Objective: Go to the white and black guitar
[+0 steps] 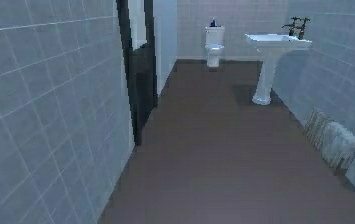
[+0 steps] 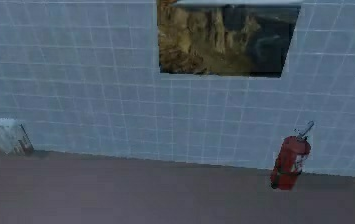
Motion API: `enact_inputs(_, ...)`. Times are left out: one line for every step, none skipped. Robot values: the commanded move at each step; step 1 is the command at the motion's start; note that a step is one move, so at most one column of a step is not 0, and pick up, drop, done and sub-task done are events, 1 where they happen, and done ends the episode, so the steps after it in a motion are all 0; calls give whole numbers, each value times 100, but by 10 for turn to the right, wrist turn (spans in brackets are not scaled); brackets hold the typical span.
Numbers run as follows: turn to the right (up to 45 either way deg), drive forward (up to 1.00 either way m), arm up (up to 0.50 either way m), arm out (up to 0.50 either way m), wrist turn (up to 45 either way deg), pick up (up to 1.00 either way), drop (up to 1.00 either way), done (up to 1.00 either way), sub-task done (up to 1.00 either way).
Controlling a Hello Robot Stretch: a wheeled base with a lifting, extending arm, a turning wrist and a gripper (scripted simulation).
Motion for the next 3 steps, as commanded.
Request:
enact_inputs(0,100,0,0,0,0,0,0,0)
enact_inputs(30,0,0,0,0,0,0,0,0)
enact_inputs(0,100,0,0,0,0,0,0,0)
